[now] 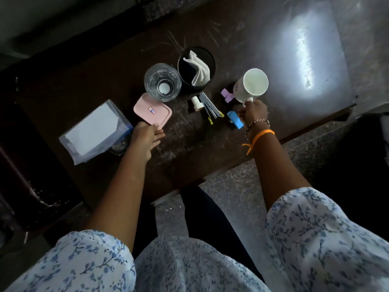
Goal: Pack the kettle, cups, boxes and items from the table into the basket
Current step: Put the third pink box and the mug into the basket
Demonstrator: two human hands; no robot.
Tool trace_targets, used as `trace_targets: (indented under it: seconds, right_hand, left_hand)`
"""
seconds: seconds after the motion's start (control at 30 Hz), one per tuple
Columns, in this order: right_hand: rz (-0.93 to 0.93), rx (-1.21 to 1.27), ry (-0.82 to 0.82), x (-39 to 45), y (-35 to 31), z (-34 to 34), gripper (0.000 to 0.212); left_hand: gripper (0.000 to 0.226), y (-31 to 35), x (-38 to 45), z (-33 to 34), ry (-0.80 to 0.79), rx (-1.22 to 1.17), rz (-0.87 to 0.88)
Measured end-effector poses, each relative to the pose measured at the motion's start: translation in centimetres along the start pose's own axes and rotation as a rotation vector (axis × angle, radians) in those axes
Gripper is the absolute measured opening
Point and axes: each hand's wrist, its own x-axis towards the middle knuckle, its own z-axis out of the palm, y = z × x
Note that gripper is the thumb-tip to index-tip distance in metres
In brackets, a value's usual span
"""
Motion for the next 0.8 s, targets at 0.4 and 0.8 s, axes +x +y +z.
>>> trace_targets:
  seconds: [0.4, 0.8]
  right_hand:
    - [-0.043, -0.018, 0.023, -14.7, 3.8, 5.9, 0.037]
    - [-0.353, -0.246, -0.327, -31.9, 7.0, 19.7, 0.038]
  left_hand:
    - [0.021, -4.5, -7.4, -8.2, -0.019, -0.124, 0.196]
    - [0.017, -10.6, -12.7, -32.9, 0.494, -0.261, 0.407]
